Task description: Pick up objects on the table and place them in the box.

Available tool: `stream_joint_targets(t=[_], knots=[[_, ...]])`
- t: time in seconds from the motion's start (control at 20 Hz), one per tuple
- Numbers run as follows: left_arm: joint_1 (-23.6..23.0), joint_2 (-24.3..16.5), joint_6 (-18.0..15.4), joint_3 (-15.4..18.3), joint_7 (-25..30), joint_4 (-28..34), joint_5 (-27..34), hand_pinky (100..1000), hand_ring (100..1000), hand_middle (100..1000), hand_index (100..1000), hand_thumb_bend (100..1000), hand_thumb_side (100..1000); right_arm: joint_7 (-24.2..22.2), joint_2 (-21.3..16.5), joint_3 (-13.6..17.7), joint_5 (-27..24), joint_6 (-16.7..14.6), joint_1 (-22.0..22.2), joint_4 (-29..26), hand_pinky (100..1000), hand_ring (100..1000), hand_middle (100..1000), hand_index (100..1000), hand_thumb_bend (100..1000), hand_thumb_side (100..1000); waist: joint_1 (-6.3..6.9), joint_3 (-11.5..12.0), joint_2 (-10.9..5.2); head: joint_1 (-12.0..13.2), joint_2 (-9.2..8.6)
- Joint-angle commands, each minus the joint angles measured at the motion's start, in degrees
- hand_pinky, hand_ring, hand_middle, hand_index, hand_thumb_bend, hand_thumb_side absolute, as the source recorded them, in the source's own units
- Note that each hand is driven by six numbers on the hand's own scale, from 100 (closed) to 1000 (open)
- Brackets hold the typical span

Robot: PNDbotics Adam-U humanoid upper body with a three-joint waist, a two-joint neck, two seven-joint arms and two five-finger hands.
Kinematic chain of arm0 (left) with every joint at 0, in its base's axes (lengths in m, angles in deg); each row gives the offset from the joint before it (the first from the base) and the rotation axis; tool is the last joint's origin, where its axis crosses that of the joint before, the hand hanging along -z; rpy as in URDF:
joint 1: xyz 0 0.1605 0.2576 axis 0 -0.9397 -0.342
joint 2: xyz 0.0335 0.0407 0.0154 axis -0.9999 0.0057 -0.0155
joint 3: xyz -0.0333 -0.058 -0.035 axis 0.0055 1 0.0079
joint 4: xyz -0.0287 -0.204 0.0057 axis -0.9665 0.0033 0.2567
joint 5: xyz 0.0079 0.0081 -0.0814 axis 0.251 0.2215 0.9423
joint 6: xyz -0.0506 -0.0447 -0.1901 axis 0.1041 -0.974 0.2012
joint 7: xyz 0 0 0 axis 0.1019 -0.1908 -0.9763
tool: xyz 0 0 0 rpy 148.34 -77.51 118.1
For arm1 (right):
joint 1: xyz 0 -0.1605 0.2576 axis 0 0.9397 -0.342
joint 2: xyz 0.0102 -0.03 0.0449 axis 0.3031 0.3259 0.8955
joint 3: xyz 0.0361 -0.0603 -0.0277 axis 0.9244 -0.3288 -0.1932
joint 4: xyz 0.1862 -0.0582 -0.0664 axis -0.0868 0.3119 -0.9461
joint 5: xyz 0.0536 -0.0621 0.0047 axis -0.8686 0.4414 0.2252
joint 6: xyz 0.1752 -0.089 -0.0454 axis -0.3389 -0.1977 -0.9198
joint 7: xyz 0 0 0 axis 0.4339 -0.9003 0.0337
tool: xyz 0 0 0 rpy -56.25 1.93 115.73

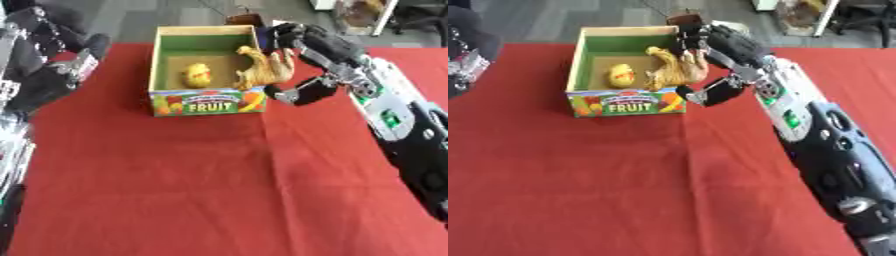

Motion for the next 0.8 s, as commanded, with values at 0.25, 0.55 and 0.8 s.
stream_joint_targets(t=[0.25, 0.55, 0.8], knots=[[3.4, 1.3, -0.6, -0.4, 0.9, 3.1, 0.3, 577, 523, 528, 661, 531, 291, 3.6, -4.4, 5.1, 0.9, 2.6, -3.9, 5.2, 781, 868, 598, 453, 226, 100, -0.94, 5.0, 0.86, -2.8, -4.58], [5.6, 2.8, -0.9, -1.7, 2.9, 5.2, 0.6, 578, 524, 529, 662, 535, 287, 7.7, -4.8, 7.7, 7.6, 2.8, -6.0, 9.7, 787, 867, 617, 487, 233, 100, -2.69, 10.2, 2.23, -6.1, -7.35], [6.5, 3.6, -1.2, -2.4, 4.5, 6.4, 0.8, 579, 524, 529, 662, 535, 287, 8.6, -3.6, 8.6, 12.5, 2.0, -6.8, 14.0, 798, 879, 644, 534, 221, 108, -3.53, 12.9, 2.94, -8.5, -7.96]])
